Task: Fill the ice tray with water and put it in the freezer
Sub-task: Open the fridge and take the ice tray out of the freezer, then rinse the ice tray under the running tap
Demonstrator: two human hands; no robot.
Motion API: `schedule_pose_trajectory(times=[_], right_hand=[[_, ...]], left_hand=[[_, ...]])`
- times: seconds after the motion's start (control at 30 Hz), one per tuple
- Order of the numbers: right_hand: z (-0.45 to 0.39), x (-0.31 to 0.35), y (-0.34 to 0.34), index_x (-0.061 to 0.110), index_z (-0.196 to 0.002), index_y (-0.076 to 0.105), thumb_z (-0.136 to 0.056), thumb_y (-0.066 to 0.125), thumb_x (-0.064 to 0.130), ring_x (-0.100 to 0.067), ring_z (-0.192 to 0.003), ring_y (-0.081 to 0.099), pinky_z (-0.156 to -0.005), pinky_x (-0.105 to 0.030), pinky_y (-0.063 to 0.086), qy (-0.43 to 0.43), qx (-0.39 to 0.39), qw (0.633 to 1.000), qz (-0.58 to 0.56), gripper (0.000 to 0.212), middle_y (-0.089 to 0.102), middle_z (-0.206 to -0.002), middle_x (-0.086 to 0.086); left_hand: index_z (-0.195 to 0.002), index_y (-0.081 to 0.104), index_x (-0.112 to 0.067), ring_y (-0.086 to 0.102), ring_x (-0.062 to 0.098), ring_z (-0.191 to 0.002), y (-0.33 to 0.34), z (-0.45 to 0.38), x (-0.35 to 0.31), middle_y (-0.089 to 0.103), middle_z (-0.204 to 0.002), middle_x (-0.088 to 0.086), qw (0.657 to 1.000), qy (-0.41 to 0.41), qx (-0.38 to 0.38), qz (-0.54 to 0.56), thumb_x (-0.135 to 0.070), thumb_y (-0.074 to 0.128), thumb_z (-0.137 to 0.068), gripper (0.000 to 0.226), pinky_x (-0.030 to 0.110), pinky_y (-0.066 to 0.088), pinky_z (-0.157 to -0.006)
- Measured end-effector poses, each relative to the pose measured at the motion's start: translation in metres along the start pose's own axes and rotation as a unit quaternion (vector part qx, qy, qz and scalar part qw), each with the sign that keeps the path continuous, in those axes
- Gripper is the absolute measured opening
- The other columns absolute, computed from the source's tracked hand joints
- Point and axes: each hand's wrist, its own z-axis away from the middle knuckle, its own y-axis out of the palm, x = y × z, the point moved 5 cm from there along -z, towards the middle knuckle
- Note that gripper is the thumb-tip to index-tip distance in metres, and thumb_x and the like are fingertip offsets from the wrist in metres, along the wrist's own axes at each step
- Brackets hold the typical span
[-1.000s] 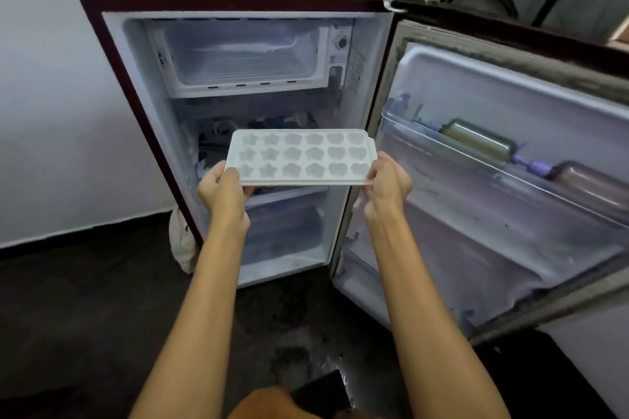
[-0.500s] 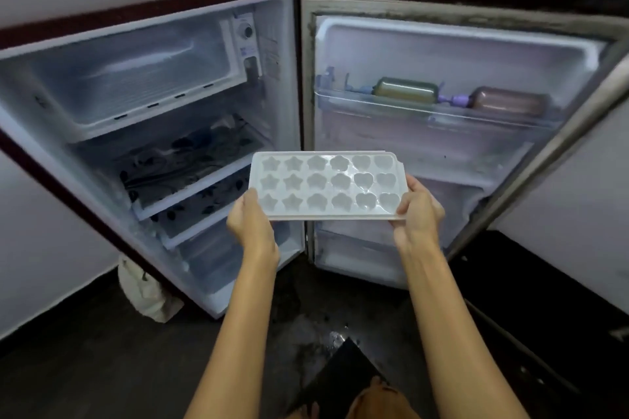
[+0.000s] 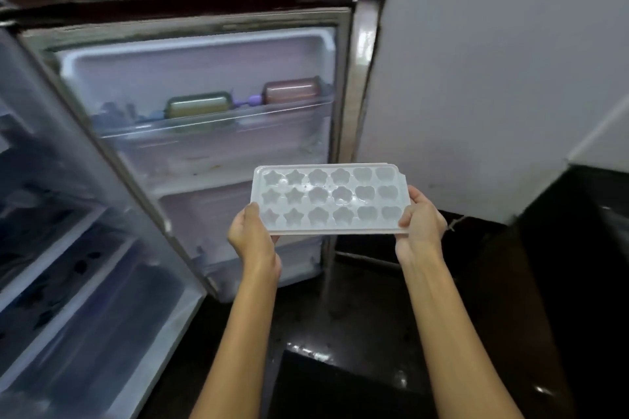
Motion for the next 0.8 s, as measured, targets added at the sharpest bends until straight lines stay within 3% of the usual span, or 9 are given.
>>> schedule_pose_trajectory(times=[0.1, 0.2, 0.37, 0.47, 0.67, 0.8], right_hand=[[-0.022, 0.034, -0.042, 0.008, -0.101, 0.070, -0.053, 0.034, -0.015, -0.026, -0.096, 0.068, -0.088, -0.042, 0.057, -0.016, -0.040, 0.999, -0.012, 0.064, 0.072, -0.097, -0.008], [-0.043, 0.068, -0.084, 0.007, -0.102, 0.070, -0.053, 0.034, -0.016, -0.028, -0.096, 0.068, -0.086, -0.043, 0.058, -0.038, -0.073, 0.996, -0.040, 0.065, 0.072, -0.099, -0.010], [-0.068, 0.114, -0.153, 0.007, -0.102, 0.070, -0.052, 0.034, -0.014, -0.028, -0.092, 0.068, -0.066, -0.034, 0.057, -0.067, -0.123, 0.986, -0.087, 0.066, 0.071, -0.101, -0.012], [-0.075, 0.137, -0.198, 0.006, -0.099, 0.070, -0.054, 0.032, -0.015, -0.029, -0.089, 0.070, -0.067, -0.035, 0.058, -0.084, -0.152, 0.978, -0.111, 0.063, 0.072, -0.097, -0.013], [-0.072, 0.175, -0.290, -0.003, -0.102, 0.070, -0.052, 0.031, -0.014, -0.034, -0.088, 0.071, -0.065, -0.037, 0.061, -0.114, -0.231, 0.950, -0.177, 0.064, 0.073, -0.097, -0.016], [-0.062, 0.190, -0.349, -0.001, -0.108, 0.068, -0.053, 0.033, -0.012, -0.034, -0.094, 0.070, -0.075, -0.041, 0.061, -0.131, -0.291, 0.928, -0.193, 0.066, 0.072, -0.104, -0.016]], left_hand=[[-0.086, 0.063, -0.015, 0.068, 0.020, -0.082, 0.049, 0.024, 0.023, 0.070, -0.088, 0.001, 0.999, -0.018, 0.045, -0.008, -0.015, 0.051, -0.093, 0.014, 0.037, 0.058, -0.072], [-0.088, 0.063, -0.013, 0.068, 0.021, -0.083, 0.096, 0.051, 0.050, 0.069, -0.089, 0.003, 0.995, -0.037, 0.096, -0.018, -0.013, 0.052, -0.093, 0.013, 0.037, 0.058, -0.071], [-0.108, 0.062, -0.007, 0.067, 0.026, -0.093, 0.162, 0.096, 0.096, 0.069, -0.099, 0.007, 0.984, -0.065, 0.165, -0.024, -0.013, 0.052, -0.093, 0.019, 0.036, 0.057, -0.071], [-0.102, 0.060, -0.012, 0.068, 0.023, -0.093, 0.194, 0.127, 0.123, 0.069, -0.101, 0.006, 0.972, -0.082, 0.216, -0.040, -0.014, 0.053, -0.093, 0.012, 0.034, 0.056, -0.067], [-0.110, 0.057, -0.014, 0.068, 0.024, -0.095, 0.247, 0.198, 0.179, 0.068, -0.106, 0.007, 0.931, -0.141, 0.323, -0.092, -0.016, 0.052, -0.093, 0.018, 0.036, 0.057, -0.066], [-0.117, 0.055, -0.011, 0.067, 0.025, -0.097, 0.277, 0.243, 0.214, 0.067, -0.109, 0.008, 0.902, -0.175, 0.374, -0.125, -0.015, 0.051, -0.094, 0.023, 0.039, 0.058, -0.070]])
